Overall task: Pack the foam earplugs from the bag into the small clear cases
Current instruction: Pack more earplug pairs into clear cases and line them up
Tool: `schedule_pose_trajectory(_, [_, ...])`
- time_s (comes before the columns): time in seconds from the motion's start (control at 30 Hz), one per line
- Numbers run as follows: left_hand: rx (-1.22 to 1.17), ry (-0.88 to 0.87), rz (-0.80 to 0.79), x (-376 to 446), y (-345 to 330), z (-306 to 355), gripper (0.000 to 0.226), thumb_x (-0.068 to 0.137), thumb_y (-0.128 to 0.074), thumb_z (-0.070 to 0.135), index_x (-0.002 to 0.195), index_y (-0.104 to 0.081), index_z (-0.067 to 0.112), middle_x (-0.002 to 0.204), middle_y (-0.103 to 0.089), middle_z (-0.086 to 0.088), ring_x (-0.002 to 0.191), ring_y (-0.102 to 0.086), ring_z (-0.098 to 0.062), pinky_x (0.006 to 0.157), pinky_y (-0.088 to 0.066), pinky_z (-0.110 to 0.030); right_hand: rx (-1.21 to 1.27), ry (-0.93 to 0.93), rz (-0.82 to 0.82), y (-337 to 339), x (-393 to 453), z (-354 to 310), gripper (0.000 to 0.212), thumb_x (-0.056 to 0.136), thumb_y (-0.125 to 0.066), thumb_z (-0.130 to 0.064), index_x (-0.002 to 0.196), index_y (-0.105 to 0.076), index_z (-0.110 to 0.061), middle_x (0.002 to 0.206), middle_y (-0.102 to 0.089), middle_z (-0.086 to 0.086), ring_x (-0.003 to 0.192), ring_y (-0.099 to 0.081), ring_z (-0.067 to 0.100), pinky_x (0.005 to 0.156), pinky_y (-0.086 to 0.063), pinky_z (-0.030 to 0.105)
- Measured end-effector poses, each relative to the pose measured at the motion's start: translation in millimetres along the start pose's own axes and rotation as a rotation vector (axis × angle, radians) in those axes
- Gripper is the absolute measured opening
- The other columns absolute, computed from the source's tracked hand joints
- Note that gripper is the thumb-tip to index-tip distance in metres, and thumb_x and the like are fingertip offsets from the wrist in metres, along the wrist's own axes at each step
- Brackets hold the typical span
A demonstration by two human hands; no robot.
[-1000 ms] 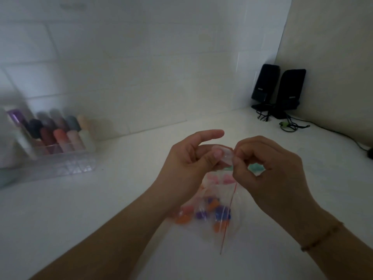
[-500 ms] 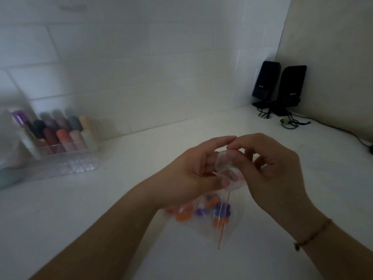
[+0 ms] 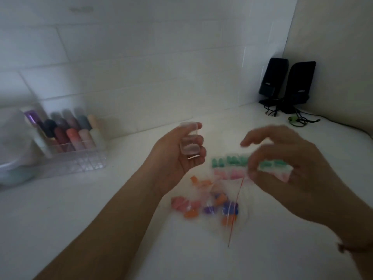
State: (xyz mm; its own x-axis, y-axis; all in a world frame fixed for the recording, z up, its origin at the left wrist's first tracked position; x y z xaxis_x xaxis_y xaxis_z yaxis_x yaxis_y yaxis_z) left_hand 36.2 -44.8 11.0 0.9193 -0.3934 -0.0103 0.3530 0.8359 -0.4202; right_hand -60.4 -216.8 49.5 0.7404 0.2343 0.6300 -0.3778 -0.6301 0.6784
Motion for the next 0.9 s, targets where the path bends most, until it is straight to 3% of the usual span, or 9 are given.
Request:
schedule_pose_trajectory(0.07, [-0.087,0.045,0.102,5,11,-6,0.020,0.097,-0.047,0.026,0.104,-0.057,0.010,0.067,-0.054,-0.004,0.054,-0.050,-0.018,0.053,-0.046,-0.026,-0.031,-0.007,-0.287,-7,-6,4,0.016,0.073,-0.054,-0.047,0.071,-0.069,-0.039,0.127,-0.050,-0.025,0.131,-0.037,0.010,0.097,-0.044,0.042])
schedule_pose_trajectory(0.17, [-0.185,0.120,0.154,7,17,-13,0.027,0.099,-0.040,0.031,0.101,-0.056,0.008,0.062,-0.053,-0.004,0.048,-0.047,-0.016,0.051,-0.039,-0.023,-0.064,0.011,-0.632,-28,-16,2,0.020,0.078,-0.048,-0.061,0.090,-0.064,-0.062,0.149,-0.015,-0.037,0.146,0.002,0.004,0.114,-0.024,0.051])
schedule_pose_trajectory(0.23, [-0.224,0.161,0.178,9,20,-16,0.029,0.099,-0.039,0.032,0.101,-0.055,0.008,0.064,-0.052,-0.004,0.050,-0.047,-0.015,0.054,-0.035,-0.025,-0.095,-0.017,-0.756,-41,-21,2,0.028,0.083,-0.040,-0.067,0.105,-0.058,-0.065,0.151,0.011,-0.037,0.142,0.022,0.001,0.118,-0.012,0.048])
schedule_pose_trajectory(0.3, [-0.236,0.188,0.216,11,24,-20,0.029,0.099,-0.039,0.032,0.101,-0.057,0.010,0.069,-0.053,-0.003,0.053,-0.050,-0.016,0.056,-0.035,-0.026,-0.203,-0.030,-0.777,-54,-23,1,0.043,0.084,-0.027,-0.070,0.119,-0.051,-0.062,0.149,0.025,-0.034,0.138,0.032,0.001,0.120,-0.006,0.043])
schedule_pose_trajectory(0.4, [-0.253,0.231,0.283,12,27,-32,0.029,0.099,-0.040,0.032,0.098,-0.059,0.010,0.068,-0.055,-0.003,0.052,-0.054,-0.017,0.057,-0.037,-0.027,-0.274,-0.017,-0.642,-72,-20,-5,0.051,0.083,-0.017,-0.060,0.120,-0.053,-0.055,0.155,0.020,-0.024,0.143,0.025,0.009,0.120,-0.010,0.042])
schedule_pose_trajectory(0.5, [-0.267,0.257,0.304,12,25,-38,0.029,0.099,-0.041,0.031,0.098,-0.060,0.009,0.068,-0.056,-0.005,0.050,-0.056,-0.018,0.056,-0.040,-0.027,-0.301,0.009,-0.477,-84,-18,-11,0.039,0.087,-0.030,-0.051,0.111,-0.061,-0.048,0.161,-0.007,-0.011,0.148,-0.001,0.021,0.114,-0.024,0.045])
schedule_pose_trajectory(0.63, [-0.290,0.256,0.304,11,23,-35,0.030,0.100,-0.040,0.031,0.101,-0.059,0.008,0.070,-0.055,-0.005,0.055,-0.055,-0.019,0.060,-0.041,-0.027,-0.324,0.019,-0.362,-97,-17,-17,0.029,0.086,-0.042,-0.045,0.088,-0.070,-0.039,0.149,-0.041,-0.003,0.141,-0.030,0.030,0.101,-0.040,0.045])
schedule_pose_trajectory(0.8, [-0.256,0.237,0.279,11,21,-32,0.030,0.100,-0.040,0.033,0.100,-0.059,0.009,0.068,-0.055,-0.005,0.053,-0.055,-0.018,0.056,-0.039,-0.027,-0.281,0.032,-0.309,-88,-12,-11,0.023,0.075,-0.053,-0.044,0.080,-0.074,-0.037,0.140,-0.051,-0.010,0.138,-0.034,0.025,0.103,-0.040,0.044])
schedule_pose_trajectory(0.9, [-0.216,0.206,0.264,11,21,-30,0.031,0.099,-0.041,0.033,0.102,-0.060,0.009,0.069,-0.056,-0.004,0.053,-0.056,-0.018,0.058,-0.038,-0.027,-0.309,0.045,-0.335,-68,-10,-8,0.016,0.073,-0.057,-0.045,0.075,-0.072,-0.039,0.138,-0.053,-0.010,0.137,-0.036,0.026,0.102,-0.040,0.051])
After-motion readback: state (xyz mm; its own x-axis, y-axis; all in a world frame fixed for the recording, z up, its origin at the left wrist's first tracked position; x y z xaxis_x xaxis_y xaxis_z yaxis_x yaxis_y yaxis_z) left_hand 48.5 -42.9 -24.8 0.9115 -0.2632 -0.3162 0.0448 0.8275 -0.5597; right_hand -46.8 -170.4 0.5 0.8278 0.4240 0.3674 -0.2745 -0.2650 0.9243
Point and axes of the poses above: each hand's wrist, its own x-axis towards the middle knuckle, its own y-axis out of the back of the hand, z = x × y, the point moved 5 cm from there along x, towards the middle knuckle
